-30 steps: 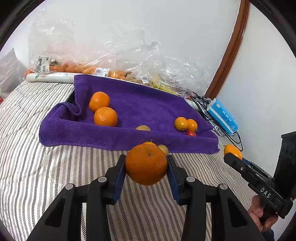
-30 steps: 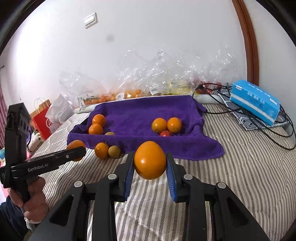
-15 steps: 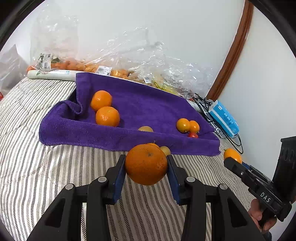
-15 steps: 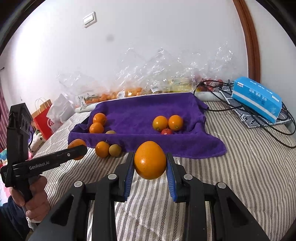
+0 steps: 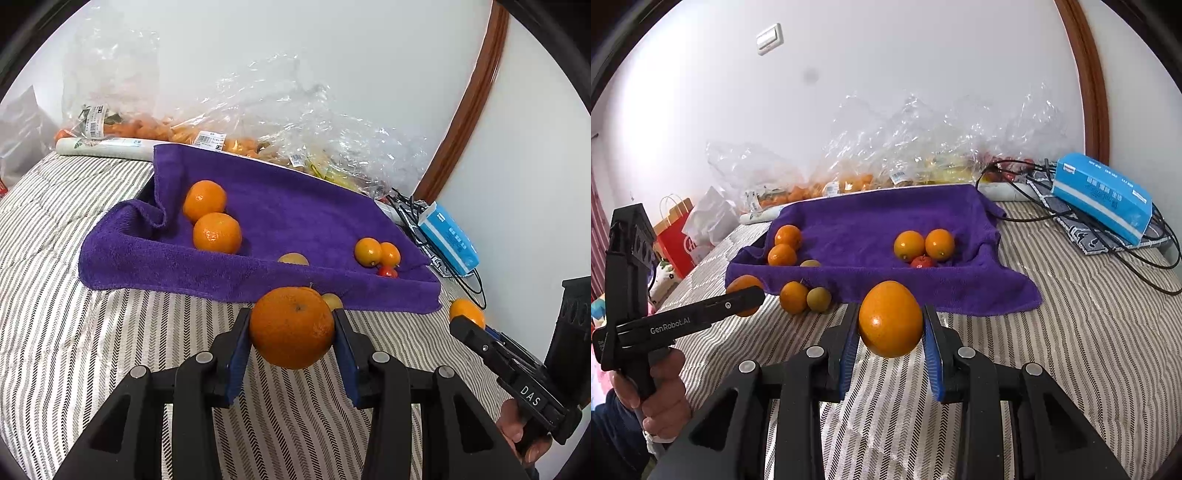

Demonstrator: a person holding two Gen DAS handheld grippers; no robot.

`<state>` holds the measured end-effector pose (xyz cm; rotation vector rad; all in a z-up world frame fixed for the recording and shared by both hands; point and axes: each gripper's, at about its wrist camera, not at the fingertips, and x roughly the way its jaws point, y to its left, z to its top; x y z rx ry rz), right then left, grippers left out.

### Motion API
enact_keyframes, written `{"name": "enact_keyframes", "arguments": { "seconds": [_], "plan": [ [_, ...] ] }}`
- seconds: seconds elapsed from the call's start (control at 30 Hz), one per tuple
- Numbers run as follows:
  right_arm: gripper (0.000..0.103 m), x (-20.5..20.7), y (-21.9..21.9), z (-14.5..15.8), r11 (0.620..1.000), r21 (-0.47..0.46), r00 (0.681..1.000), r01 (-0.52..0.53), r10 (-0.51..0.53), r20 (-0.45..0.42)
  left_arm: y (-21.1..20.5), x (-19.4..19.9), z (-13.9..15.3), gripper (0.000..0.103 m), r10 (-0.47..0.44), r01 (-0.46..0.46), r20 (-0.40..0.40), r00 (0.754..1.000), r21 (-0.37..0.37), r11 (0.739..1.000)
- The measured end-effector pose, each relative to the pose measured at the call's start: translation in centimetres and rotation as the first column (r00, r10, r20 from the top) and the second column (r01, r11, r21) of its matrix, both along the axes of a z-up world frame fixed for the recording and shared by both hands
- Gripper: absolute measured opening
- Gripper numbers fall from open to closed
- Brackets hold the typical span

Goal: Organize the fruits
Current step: 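Carry both held oranges over the purple towel and lower them toward it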

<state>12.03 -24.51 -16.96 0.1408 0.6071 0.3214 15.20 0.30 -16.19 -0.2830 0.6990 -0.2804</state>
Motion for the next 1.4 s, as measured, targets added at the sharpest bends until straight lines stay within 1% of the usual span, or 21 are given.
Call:
{"name": "enact_keyframes", "arguments": {
  "seconds": [0.17, 0.27, 0.3, 0.37, 0.4, 0.47, 0.53, 0.6, 0.67, 0.77, 0.9, 1.03, 1.1, 1.17, 1.27, 1.33, 1.4],
  "plan": [
    [0.033, -0.1, 0.0, 0.0, 1.000, 0.006, 1.000, -0.012, 0.012, 0.003, 0.0, -0.5, 0.3, 0.040, 0.013, -0.013, 0.021, 1.000, 0.010, 1.000],
    [0.032, -0.4, -0.2, 0.3, 1.000, 0.014, 1.000, 0.007, -0.008, 0.021, 0.0, -0.8, 0.6, 0.040, 0.025, -0.025, 0.035, 0.999, 0.019, 0.999],
    [0.033, -0.5, -0.2, 0.4, 1.000, 0.023, 1.000, 0.010, -0.010, 0.025, 0.0, -0.9, 0.8, 0.040, 0.026, -0.026, 0.040, 0.999, 0.015, 1.000],
    [0.033, -0.5, -0.5, 1.0, 0.997, 0.079, 1.000, -0.003, 0.001, 0.021, 0.3, -1.2, 1.4, 0.040, 0.033, -0.033, 0.047, 0.998, 0.004, 0.999],
    [0.033, -0.4, -0.4, 1.6, 0.996, 0.091, 1.000, -0.004, 0.002, 0.022, 0.5, -1.3, 1.7, 0.040, 0.035, -0.035, 0.053, 0.998, -0.003, 0.999],
    [0.033, 0.0, 0.0, 2.9, 0.998, 0.067, 0.999, 0.007, -0.009, 0.041, 1.3, -1.5, 2.7, 0.040, 0.032, -0.030, 0.068, 0.997, -0.042, 0.999],
    [0.033, 0.4, 0.3, 4.1, 0.998, 0.056, 0.997, -0.011, 0.007, 0.076, 1.9, -1.4, 4.0, 0.040, 0.027, -0.023, 0.083, 0.996, -0.056, 0.998],
    [0.033, 1.2, 0.7, 5.4, 0.999, 0.044, 0.994, -0.023, 0.018, 0.104, 2.3, -1.0, 5.5, 0.040, 0.040, -0.039, 0.109, 0.993, -0.018, 0.999],
    [0.033, 2.2, 1.2, 6.5, 0.999, 0.039, 0.991, -0.032, 0.027, 0.127, 2.4, -0.1, 6.8, 0.040, 0.069, -0.076, 0.120, 0.990, 0.048, 0.996],
    [0.033, 3.5, 1.7, 7.6, 0.999, 0.034, 0.987, -0.033, 0.027, 0.158, 2.3, 1.6, 7.8, 0.040, 0.095, -0.106, 0.122, 0.988, 0.095, 0.990],
    [0.033, 5.5, 2.7, 8.8, 0.999, 0.011, 0.981, -0.031, 0.029, 0.192, 1.9, 3.9, 8.3, 0.040, 0.105, -0.117, 0.109, 0.988, 0.113, 0.987],
    [0.033, 7.4, 3.2, 9.6, 0.999, -0.004, 0.975, -0.031, 0.032, 0.219, 0.8, 5.9, 8.6, 0.040, 0.114, -0.128, 0.116, 0.987, 0.123, 0.984],
    [0.033, 8.1, 3.3, 9.7, 0.999, -0.004, 0.972, -0.035, 0.035, 0.231, 0.4, 7.1, 8.4, 0.040, 0.121, -0.134, 0.112, 0.986, 0.121, 0.984],
    [0.033, 9.0, 3.1, 9.1, 0.999, 0.004, 0.973, -0.032, 0.030, 0.228, 0.2, 8.1, 7.9, 0.040, 0.130, -0.140, 0.104, 0.986, 0.099, 0.985],
    [0.033, 10.2, 2.3, 7.1, 0.999, 0.029, 0.983, -0.030, 0.024, 0.183, 0.3, 9.1, 6.6, 0.040, 0.144, -0.151, 0.094, 0.985, 0.078, 0.985],
    [0.033, 11.0, 1.9, 6.0, 1.000, 0.013, 0.991, -0.016, 0.014, 0.135, 0.5, 9.2, 5.7, 0.040, 0.159, -0.168, 0.100, 0.982, 0.080, 0.983],
    [0.033, 11.3, 1.4, 5.4, 1.000, 0.005, 0.992, -0.004, 0.004, 0.126, 0.9, 9.0, 5.3, 0.040, 0.177, -0.187, 0.117, 0.977, 0.087, 0.978]
  ]
}}
